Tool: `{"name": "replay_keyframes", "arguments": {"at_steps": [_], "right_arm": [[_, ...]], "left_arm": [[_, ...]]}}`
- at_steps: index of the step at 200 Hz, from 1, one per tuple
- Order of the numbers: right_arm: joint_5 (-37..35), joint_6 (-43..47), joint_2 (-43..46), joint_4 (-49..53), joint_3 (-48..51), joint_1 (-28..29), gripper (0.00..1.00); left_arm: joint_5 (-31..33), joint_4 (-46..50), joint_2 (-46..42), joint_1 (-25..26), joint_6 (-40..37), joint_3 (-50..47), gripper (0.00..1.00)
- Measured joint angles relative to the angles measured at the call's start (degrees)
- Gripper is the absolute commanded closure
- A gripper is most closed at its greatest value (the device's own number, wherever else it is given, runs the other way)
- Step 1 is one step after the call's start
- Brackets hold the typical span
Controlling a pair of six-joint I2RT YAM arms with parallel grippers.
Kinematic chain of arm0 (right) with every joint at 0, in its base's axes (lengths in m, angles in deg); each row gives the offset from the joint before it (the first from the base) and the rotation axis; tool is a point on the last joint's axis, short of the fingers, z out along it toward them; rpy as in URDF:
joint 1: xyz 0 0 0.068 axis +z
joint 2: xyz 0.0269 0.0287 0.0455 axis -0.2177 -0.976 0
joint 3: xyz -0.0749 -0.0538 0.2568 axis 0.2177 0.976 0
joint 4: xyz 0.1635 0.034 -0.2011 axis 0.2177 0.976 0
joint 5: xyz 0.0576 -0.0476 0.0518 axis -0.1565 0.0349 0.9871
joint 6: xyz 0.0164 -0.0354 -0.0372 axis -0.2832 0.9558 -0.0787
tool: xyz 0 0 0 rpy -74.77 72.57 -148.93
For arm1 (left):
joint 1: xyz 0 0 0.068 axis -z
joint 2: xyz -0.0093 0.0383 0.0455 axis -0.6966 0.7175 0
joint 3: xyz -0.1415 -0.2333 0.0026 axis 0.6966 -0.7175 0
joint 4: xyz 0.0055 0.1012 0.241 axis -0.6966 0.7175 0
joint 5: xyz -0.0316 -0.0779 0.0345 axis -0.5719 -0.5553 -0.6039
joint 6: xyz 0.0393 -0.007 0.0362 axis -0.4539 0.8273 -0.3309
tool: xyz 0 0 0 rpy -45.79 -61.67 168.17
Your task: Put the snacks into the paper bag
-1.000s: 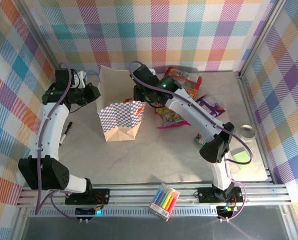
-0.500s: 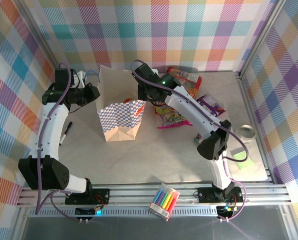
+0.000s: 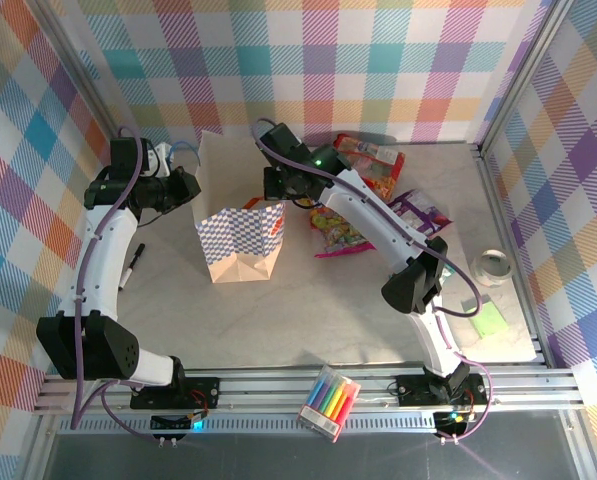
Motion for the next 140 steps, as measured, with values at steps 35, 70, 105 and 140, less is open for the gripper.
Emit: {"name": "replay_keyframes", "arguments": {"at_steps": [35,70,105,140], "right_arm": [[3.3,5.3,0.0,-1.7,-0.5,0.8,1.0],[5.8,9.4,0.0,-2.6,-3.3,2.6,1.0],[10.1,10.2,-1.2,-3.0,-6.2,2.9,1.0],[12.0,10.2,-3.8,-2.7,-7.3,2.6,1.0]], "left_arm": [[-0.7,-0.5,-0.2,0.0,0.4,-0.4,0.85],[-1.8,-1.3,-1.0,-0.1,1.5,-1.9,0.85],[-2.2,-1.1,-1.7,-0.1,1.8,-3.4,0.85],[-2.1,-0.9,-2.6,-0.1,1.8,-3.4,0.85]]}}
